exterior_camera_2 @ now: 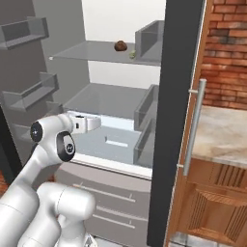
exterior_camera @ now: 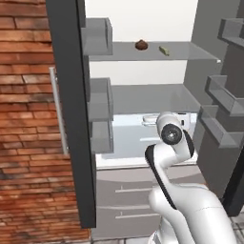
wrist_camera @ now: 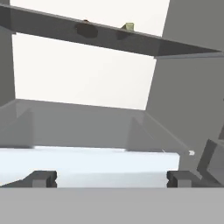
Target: Pick the egg and butter from the fridge and place them by the bowl for mixing.
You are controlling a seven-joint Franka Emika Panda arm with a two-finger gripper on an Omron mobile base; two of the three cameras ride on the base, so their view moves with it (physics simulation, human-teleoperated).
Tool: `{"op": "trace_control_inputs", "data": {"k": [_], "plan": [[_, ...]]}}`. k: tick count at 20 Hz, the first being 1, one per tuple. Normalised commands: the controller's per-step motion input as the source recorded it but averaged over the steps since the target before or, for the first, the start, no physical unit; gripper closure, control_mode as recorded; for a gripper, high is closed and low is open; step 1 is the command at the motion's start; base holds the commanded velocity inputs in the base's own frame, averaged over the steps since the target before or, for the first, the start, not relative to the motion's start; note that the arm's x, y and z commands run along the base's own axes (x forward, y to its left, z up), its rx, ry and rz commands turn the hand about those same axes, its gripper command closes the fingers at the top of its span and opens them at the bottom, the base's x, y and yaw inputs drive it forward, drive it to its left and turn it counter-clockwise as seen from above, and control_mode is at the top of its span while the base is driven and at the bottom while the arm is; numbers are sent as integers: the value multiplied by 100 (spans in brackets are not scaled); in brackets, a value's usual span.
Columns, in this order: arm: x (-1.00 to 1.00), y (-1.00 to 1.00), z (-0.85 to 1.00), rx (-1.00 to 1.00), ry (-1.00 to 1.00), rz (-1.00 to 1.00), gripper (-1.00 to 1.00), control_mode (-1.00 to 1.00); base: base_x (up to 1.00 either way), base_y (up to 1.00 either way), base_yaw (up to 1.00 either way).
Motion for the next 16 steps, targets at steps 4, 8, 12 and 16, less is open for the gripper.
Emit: {"op": "trace_control_inputs", "data": {"k": [4,8,12,16], "plan": [[0,0,0,0,0,0,-100,100,57,0,0],[0,0,0,0,0,0,-100,100,73,-4,-1],[0,0,0,0,0,0,-100,100,81,-5,-3],[0,0,0,0,0,0,-100,100,54,0,-7]]}}
